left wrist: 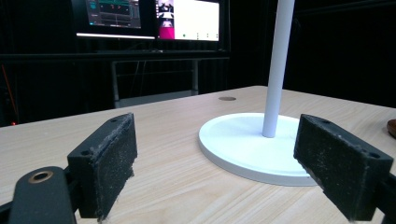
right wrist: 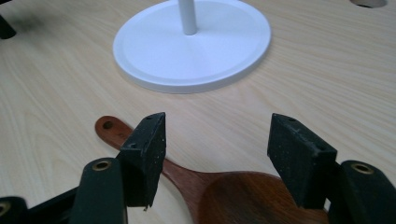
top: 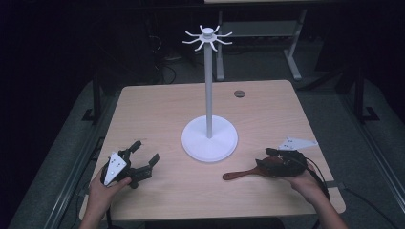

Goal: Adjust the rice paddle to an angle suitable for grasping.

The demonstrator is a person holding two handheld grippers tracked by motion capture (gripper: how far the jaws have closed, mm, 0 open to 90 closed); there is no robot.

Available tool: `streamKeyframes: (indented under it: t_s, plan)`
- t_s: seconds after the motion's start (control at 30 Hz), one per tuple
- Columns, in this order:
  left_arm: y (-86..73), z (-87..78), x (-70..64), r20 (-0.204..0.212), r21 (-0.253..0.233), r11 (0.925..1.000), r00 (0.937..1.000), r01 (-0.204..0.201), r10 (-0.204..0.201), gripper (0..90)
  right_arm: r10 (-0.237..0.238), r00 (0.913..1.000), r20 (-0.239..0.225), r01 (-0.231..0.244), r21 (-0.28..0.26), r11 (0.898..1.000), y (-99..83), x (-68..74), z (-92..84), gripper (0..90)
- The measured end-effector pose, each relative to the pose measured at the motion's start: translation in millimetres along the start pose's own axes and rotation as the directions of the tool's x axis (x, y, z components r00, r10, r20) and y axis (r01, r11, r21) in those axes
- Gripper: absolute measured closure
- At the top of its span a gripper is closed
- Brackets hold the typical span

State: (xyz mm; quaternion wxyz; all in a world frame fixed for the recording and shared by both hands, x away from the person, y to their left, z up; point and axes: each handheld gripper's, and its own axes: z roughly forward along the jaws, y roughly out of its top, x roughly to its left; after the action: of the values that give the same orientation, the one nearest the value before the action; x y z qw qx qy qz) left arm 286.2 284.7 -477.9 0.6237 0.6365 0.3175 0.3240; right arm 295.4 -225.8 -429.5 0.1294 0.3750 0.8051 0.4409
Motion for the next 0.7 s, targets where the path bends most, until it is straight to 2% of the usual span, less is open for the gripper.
streamKeyframes:
  t_s: [0.23,0.4,0.6,0.7]
  plan:
    - [0.0,0.0,-0.1,0.000,0.001,1.0000,1.0000,-0.001,0.001,12.9,-0.040,0.9977,-0.055,0.041,0.024,0.999,3.2,17.4,9.2,37.0]
    - [0.1,0.0,-0.1,0.000,0.001,1.0000,1.0000,-0.001,0.001,12.9,-0.073,0.9927,-0.096,0.077,0.039,0.996,5.1,28.9,16.2,39.1]
    - [0.0,0.0,-0.2,0.000,0.000,1.0000,1.0000,-0.001,0.001,12.8,-0.092,0.9825,-0.162,0.104,0.064,0.993,7.4,46.0,26.4,51.2]
    - [0.0,0.0,-0.3,-0.001,0.001,1.0000,1.0000,0.002,-0.002,12.9,-0.116,0.9736,-0.197,0.131,0.070,0.989,8.4,55.0,32.7,59.3]
